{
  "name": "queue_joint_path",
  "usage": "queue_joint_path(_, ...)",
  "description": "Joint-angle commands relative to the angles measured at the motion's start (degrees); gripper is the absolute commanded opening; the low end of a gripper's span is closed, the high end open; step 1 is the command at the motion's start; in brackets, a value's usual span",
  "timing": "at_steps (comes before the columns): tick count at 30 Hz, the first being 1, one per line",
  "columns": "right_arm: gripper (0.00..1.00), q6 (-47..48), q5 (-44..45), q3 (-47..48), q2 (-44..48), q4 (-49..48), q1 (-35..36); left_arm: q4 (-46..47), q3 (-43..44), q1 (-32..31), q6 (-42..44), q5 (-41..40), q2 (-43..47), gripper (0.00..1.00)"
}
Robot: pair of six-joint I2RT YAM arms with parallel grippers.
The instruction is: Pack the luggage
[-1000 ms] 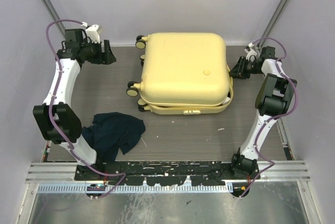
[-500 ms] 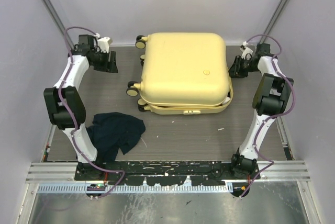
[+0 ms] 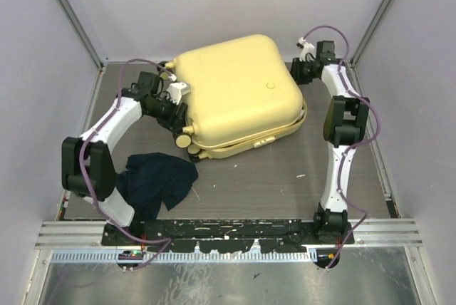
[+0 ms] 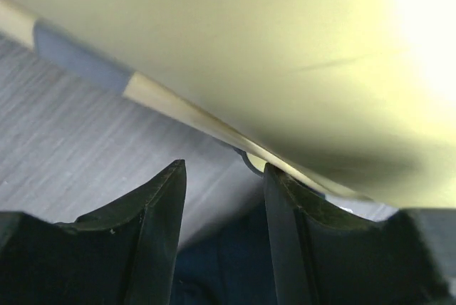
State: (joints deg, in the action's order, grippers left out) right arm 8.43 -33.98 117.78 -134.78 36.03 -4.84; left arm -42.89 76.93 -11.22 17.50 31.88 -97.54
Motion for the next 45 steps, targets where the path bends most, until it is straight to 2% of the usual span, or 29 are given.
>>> queue_joint_path(1,0.11,-3.3,-8.8,7.4,-0.7,-5.4,6.9,-0.9,-4.9,-5.0,2.6,6.7,11.1,0.49)
queue_joint_path(5,0.31,-7.3,-8.8,4.9,2.7,-8.4,4.1,3.9,-10.1,-10.3,-1.2,2.9,18.1,0.5)
queue_joint_path(7,0.48,-8.9,-8.8,3.8,4.0,-9.1,1.6,6.0,-11.5,-11.0,-3.6,1.5,20.1,0.51)
queue_joint_path(11,0.73,-10.8,-8.6,3.0,6.4,-8.1,-5.0,6.7,-12.5,-11.4,-5.5,3.3,21.8,0.52)
queue_joint_path(13,0.77,-11.9,-9.0,2.1,8.1,-6.9,-8.3,7.5,-12.9,-13.3,-6.2,3.0,21.6,0.52)
queue_joint_path(16,0.77,-14.1,-9.0,-5.4,13.3,-6.4,-12.5,9.9,-13.2,-16.3,-8.3,1.7,20.4,0.52)
queue_joint_path(20,0.74,-14.2,-8.5,-22.9,25.0,-8.3,-16.2,11.7,-10.2,-17.9,-13.8,2.0,17.4,0.49)
queue_joint_path(22,0.72,-13.6,-7.7,-32.9,31.4,-8.9,-17.0,11.7,-8.6,-20.1,-14.0,1.0,16.3,0.49)
queue_joint_path(27,0.66,-13.5,-5.2,-46.5,39.5,-8.9,-19.5,12.0,-4.6,-24.6,-13.9,0.1,12.6,0.49)
queue_joint_path(29,0.62,-14.0,-4.0,-49.9,40.7,-7.8,-20.6,10.6,-1.9,-24.8,-13.6,0.9,11.9,0.51)
queue_joint_path(31,0.58,-14.7,-3.8,-52.7,41.8,-7.1,-21.0,5.8,1.9,-24.3,-9.5,3.9,11.9,0.59)
queue_joint_path(34,0.53,-17.7,-4.6,-57.8,44.7,-9.6,-21.0,-3.5,8.0,-19.5,-3.8,11.5,12.4,0.69)
queue_joint_path(36,0.51,-20.5,-4.4,-60.7,46.6,-12.6,-20.7,-6.4,10.5,-12.3,-4.6,16.9,13.0,0.69)
queue_joint_path(38,0.48,-22.5,-4.0,-62.9,47.9,-14.5,-20.0,-4.9,11.9,-6.8,-6.5,17.9,13.9,0.69)
queue_joint_path(42,0.45,-26.3,-2.4,-66.3,48.9,-18.2,-16.3,6.0,11.8,2.9,-11.6,10.3,13.8,0.69)
queue_joint_path(45,0.43,-29.1,-1.3,-67.6,48.5,-20.9,-11.9,8.1,16.2,7.9,-13.2,2.2,9.1,0.68)
